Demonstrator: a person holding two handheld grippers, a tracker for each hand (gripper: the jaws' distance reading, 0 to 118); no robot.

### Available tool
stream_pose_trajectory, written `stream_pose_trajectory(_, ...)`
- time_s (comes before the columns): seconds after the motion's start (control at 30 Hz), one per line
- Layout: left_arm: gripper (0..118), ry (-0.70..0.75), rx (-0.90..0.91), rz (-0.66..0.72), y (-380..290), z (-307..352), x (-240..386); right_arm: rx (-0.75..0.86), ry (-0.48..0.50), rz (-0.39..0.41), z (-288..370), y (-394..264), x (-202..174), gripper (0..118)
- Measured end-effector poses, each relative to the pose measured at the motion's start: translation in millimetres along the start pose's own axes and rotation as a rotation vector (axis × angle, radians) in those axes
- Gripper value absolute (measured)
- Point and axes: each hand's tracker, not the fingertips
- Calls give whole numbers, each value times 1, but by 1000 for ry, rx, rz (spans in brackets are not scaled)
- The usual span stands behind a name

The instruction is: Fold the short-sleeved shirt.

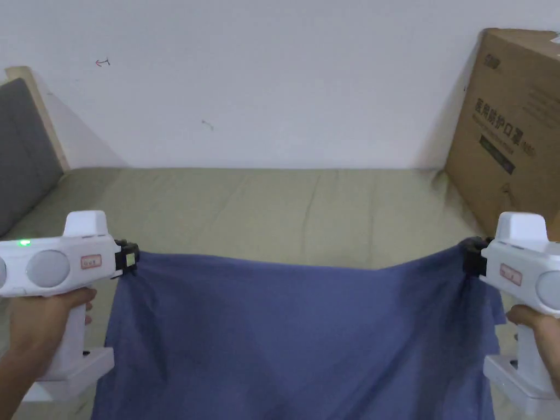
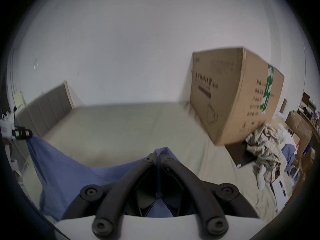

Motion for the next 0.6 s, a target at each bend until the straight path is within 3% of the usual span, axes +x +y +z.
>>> stream_pose_trajectory(0.3,0,61,259,-58,131,94,9,305,47,19,47,137,-33,1)
stream_pose_trajectory(0.4,0,84,329,-64,168,110,13,394,35,51,56,177,-45,1)
stream_pose_trajectory(0.6,0,103,416,-27,224,113,14,501,27,43,59,240,-55,1)
